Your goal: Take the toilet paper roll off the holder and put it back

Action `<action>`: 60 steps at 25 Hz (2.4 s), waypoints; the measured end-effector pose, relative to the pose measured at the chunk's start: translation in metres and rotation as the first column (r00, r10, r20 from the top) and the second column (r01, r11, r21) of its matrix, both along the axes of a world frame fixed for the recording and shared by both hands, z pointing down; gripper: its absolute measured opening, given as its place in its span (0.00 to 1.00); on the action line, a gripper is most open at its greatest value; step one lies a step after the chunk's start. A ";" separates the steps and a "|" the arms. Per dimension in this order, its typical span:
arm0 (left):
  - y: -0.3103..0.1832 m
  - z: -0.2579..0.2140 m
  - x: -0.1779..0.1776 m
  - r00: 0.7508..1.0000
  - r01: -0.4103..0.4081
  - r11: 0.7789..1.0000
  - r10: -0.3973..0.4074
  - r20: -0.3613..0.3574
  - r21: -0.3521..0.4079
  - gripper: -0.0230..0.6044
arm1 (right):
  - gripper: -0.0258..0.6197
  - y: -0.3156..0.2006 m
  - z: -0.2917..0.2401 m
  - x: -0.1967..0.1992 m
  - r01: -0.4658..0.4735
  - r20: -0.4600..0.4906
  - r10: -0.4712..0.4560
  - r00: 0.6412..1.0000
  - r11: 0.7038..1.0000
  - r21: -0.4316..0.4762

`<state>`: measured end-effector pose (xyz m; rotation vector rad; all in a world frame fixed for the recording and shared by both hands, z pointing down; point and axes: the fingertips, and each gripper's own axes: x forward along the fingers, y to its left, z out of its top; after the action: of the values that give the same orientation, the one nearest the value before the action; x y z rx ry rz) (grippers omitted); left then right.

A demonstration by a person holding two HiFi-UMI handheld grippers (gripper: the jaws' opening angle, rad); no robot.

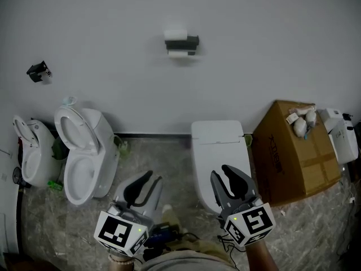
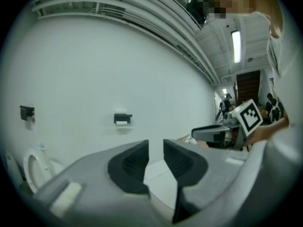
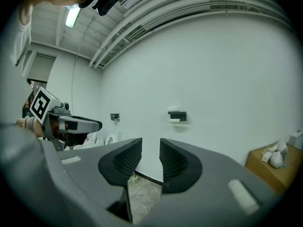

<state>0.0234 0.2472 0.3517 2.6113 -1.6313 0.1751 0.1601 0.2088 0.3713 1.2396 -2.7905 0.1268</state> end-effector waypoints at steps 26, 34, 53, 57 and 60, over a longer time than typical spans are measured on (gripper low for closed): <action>-0.156 0.005 -0.023 0.990 -0.139 0.990 0.138 -0.005 -0.012 0.17 | 0.20 -0.136 0.000 -0.032 -0.109 -0.018 0.109 0.994 0.994 -0.010; -0.223 -0.003 -0.054 0.987 -0.161 0.987 0.161 -0.011 -0.012 0.17 | 0.20 -0.201 -0.011 -0.059 -0.139 -0.024 0.139 0.990 0.990 -0.002; -0.333 -0.007 -0.100 0.977 -0.212 0.977 0.212 -0.007 0.003 0.17 | 0.20 -0.303 -0.015 -0.097 -0.200 -0.009 0.200 0.980 0.980 0.023; -0.341 -0.008 -0.108 0.979 -0.202 0.979 0.202 -0.005 0.002 0.17 | 0.20 -0.314 -0.014 -0.102 -0.197 -0.001 0.198 0.980 0.980 0.023; -0.344 -0.009 -0.113 0.982 -0.191 0.982 0.191 0.000 0.005 0.17 | 0.20 -0.320 -0.015 -0.107 -0.184 -0.001 0.184 0.983 0.982 0.028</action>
<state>-0.0900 -0.0970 0.3426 2.7689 -1.3805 0.1794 0.0529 -0.1109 0.3567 1.5018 -2.6782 0.0985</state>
